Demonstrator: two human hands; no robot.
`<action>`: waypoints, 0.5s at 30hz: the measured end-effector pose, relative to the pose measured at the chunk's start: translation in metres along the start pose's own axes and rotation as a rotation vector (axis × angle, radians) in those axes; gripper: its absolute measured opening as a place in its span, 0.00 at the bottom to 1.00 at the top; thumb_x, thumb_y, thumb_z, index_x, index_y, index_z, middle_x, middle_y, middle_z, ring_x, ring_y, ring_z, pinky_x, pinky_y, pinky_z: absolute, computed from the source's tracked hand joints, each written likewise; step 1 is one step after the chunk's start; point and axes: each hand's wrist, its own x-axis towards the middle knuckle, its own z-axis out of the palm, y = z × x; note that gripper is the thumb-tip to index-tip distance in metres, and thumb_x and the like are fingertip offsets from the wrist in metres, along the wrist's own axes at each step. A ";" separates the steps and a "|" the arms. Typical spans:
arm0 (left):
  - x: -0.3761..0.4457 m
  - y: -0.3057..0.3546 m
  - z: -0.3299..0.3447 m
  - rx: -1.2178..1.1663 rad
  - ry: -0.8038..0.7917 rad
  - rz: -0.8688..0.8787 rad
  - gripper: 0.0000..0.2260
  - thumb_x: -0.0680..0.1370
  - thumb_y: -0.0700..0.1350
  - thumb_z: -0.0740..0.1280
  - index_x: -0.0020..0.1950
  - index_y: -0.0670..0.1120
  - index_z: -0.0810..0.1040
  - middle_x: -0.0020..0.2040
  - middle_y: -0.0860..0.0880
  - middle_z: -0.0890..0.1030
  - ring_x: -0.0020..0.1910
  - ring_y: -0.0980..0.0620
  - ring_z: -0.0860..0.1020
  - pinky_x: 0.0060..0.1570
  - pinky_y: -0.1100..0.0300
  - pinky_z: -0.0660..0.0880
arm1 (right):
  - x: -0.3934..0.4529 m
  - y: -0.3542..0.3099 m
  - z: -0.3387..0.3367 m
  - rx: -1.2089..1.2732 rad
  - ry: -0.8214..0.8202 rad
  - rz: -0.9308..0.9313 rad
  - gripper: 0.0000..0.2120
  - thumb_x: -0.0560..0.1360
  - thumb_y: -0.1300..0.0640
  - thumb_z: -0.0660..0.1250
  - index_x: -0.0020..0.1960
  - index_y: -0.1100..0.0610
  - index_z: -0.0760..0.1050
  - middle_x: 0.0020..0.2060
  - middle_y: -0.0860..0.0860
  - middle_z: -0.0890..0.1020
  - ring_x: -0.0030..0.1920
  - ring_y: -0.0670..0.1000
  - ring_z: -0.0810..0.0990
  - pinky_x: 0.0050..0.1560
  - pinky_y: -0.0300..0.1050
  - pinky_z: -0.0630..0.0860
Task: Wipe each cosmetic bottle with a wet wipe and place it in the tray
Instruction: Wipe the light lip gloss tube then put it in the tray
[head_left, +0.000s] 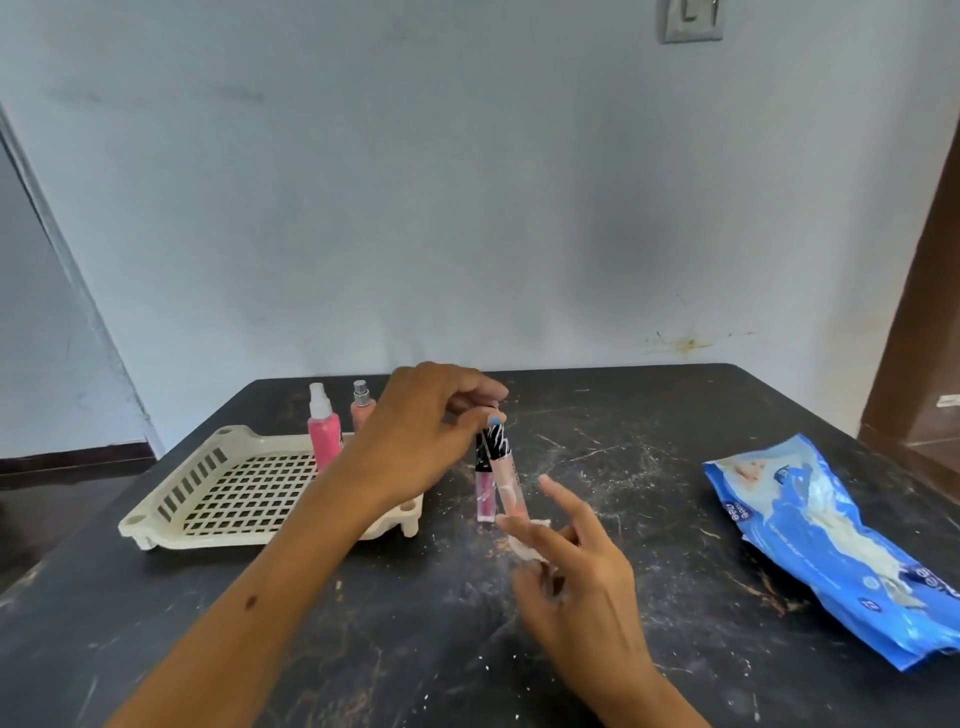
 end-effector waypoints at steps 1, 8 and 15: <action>-0.004 -0.001 -0.003 -0.032 -0.008 -0.018 0.09 0.74 0.42 0.69 0.54 0.50 0.81 0.45 0.57 0.82 0.44 0.66 0.79 0.44 0.79 0.70 | -0.001 0.000 0.000 0.043 -0.030 0.019 0.15 0.65 0.60 0.68 0.49 0.47 0.82 0.60 0.50 0.79 0.35 0.36 0.74 0.35 0.25 0.72; -0.036 -0.021 0.020 -0.271 0.104 -0.151 0.19 0.75 0.52 0.64 0.65 0.50 0.73 0.50 0.57 0.82 0.50 0.64 0.79 0.50 0.70 0.74 | -0.004 -0.006 -0.001 0.271 -0.117 0.135 0.13 0.65 0.56 0.65 0.45 0.52 0.85 0.47 0.43 0.81 0.41 0.39 0.81 0.38 0.28 0.74; -0.072 -0.031 0.061 -0.432 0.064 -0.163 0.06 0.77 0.49 0.64 0.51 0.51 0.78 0.45 0.53 0.84 0.47 0.59 0.81 0.49 0.60 0.77 | -0.004 -0.011 -0.004 0.228 -0.231 0.111 0.13 0.65 0.54 0.64 0.44 0.53 0.86 0.48 0.45 0.82 0.42 0.40 0.81 0.40 0.31 0.77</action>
